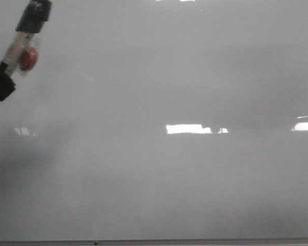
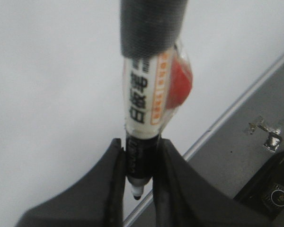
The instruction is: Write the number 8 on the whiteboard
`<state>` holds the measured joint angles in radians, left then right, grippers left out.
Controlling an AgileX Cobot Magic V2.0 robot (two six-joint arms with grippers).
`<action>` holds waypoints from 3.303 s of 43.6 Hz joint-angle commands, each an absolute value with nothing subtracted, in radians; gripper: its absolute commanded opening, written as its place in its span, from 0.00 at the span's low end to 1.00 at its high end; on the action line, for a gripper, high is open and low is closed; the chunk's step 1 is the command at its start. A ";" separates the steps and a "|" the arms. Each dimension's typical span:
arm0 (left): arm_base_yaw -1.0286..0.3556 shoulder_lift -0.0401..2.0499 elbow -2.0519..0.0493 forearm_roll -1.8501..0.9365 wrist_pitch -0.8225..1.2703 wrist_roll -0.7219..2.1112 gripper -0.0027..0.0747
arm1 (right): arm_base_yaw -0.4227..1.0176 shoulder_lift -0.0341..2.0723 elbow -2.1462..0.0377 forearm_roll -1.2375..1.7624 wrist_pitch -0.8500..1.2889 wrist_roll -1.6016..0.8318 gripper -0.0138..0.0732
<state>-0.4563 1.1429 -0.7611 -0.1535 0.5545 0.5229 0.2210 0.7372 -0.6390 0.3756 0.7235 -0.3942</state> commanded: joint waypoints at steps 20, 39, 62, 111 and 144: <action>-0.912 1.102 -0.795 -0.169 0.491 0.581 0.01 | 0.636 1.121 -1.064 0.521 0.856 -0.790 0.83; -0.919 1.102 -0.795 -0.169 0.478 0.581 0.01 | 0.756 1.308 -1.213 0.521 0.916 -0.799 0.71; -0.919 1.102 -0.795 -0.169 0.435 0.581 0.29 | 0.749 1.311 -1.213 0.513 0.936 -0.799 0.08; -0.710 0.331 -0.373 -0.389 0.245 0.473 0.01 | 0.407 1.319 -0.911 0.967 0.517 -0.906 0.08; -0.710 0.331 -0.373 -0.389 0.260 0.473 0.01 | 0.453 1.650 -1.138 1.086 0.486 -1.011 0.08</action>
